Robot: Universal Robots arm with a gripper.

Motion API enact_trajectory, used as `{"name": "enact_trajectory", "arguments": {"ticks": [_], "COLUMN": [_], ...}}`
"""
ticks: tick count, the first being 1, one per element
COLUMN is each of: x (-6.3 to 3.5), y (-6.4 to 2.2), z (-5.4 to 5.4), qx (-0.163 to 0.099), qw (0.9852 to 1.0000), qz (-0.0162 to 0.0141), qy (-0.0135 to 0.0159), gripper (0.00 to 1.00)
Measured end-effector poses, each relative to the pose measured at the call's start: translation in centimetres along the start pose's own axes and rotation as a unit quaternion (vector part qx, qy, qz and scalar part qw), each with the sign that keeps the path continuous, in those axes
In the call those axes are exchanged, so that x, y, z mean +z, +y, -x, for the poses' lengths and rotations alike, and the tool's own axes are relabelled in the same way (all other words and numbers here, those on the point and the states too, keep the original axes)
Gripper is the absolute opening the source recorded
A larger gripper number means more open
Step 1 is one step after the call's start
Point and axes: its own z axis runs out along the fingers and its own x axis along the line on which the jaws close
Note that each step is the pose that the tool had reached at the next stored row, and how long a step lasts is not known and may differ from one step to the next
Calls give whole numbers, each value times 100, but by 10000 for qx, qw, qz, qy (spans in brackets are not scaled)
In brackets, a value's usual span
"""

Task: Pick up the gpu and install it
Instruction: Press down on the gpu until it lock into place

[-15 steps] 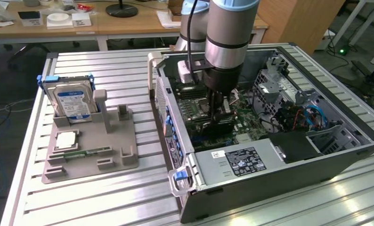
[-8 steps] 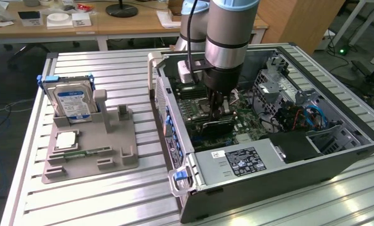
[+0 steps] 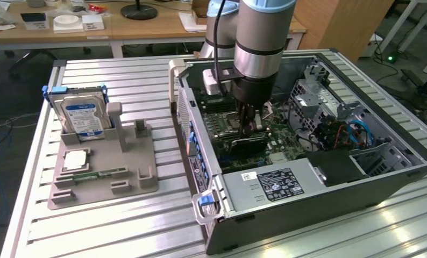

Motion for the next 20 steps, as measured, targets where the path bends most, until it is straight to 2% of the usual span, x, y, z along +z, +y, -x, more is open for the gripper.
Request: {"name": "enact_trajectory", "arguments": {"ticks": [6, 11, 14, 16, 20], "x": [-1, -17, -23, -73, -83], "y": [8, 27, 41, 50, 130], "z": [0, -2, -3, -3, -9], "qx": [1, 1, -2, -1, -1], "qw": [10000, 10000, 9999, 9999, 9999], "qz": [2, 65, 131, 139, 138], "qy": [0, 3, 9, 10, 8], "gripper": [11, 11, 11, 11, 11]}}
